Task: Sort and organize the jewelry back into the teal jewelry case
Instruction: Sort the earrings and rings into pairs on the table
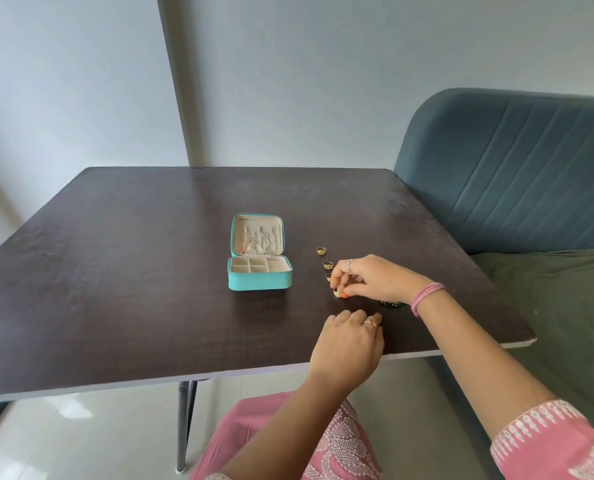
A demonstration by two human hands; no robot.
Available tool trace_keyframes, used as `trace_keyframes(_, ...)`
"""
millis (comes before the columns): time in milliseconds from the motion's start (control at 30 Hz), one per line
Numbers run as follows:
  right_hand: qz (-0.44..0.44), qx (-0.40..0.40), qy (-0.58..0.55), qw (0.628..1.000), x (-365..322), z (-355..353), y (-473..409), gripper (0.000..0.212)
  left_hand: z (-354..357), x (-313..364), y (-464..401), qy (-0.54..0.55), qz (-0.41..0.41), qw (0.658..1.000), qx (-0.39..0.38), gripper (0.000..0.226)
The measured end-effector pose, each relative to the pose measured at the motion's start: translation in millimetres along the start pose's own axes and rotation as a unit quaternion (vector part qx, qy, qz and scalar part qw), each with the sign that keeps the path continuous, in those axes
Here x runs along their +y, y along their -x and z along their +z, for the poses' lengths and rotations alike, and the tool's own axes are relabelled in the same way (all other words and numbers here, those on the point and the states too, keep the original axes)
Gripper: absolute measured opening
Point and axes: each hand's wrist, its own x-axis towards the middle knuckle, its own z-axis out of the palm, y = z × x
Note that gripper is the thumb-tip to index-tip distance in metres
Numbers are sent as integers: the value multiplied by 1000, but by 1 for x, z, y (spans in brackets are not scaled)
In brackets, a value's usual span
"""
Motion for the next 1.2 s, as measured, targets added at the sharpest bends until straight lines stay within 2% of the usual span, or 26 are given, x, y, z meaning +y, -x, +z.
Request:
trace_keyframes(133, 2, 42, -30, 999, 1, -7, 6, 17, -2, 0, 0, 0, 1, 1000, -1, 38)
trace_keyframes(233, 7, 128, -54, 990, 8, -21, 17, 19, -3, 0, -1, 10, -6, 1000, -5, 38)
trace_keyframes(333, 38, 215, -85, 972, 22, -29, 34, 24, -2, 2, -2, 24, -14, 999, -15, 38)
trace_keyframes(533, 81, 329, -188, 922, 42, -2, 67, 17, -3, 4, -7, 23, -34, 999, -33, 38)
trace_keyframes(667, 113, 311, -267, 905, 53, 33, 80, 39, -4, 6, -10, 31, -53, 997, -52, 39)
trace_keyframes(733, 124, 295, -264, 910, 55, 44, 83, 52, -5, 8, -11, 34, -62, 996, -61, 40)
trace_keyframes(833, 147, 313, -246, 905, 56, 47, 78, 61, -7, 10, -13, 36, -72, 995, -63, 42)
trace_keyframes(1000, 185, 369, -238, 879, 54, 46, 59, 61, -11, 14, -17, 48, -89, 994, -47, 42)
trace_keyframes(1200, 221, 391, -228, 864, 56, 44, 47, 48, -4, 7, -12, 117, -66, 990, -41, 44)
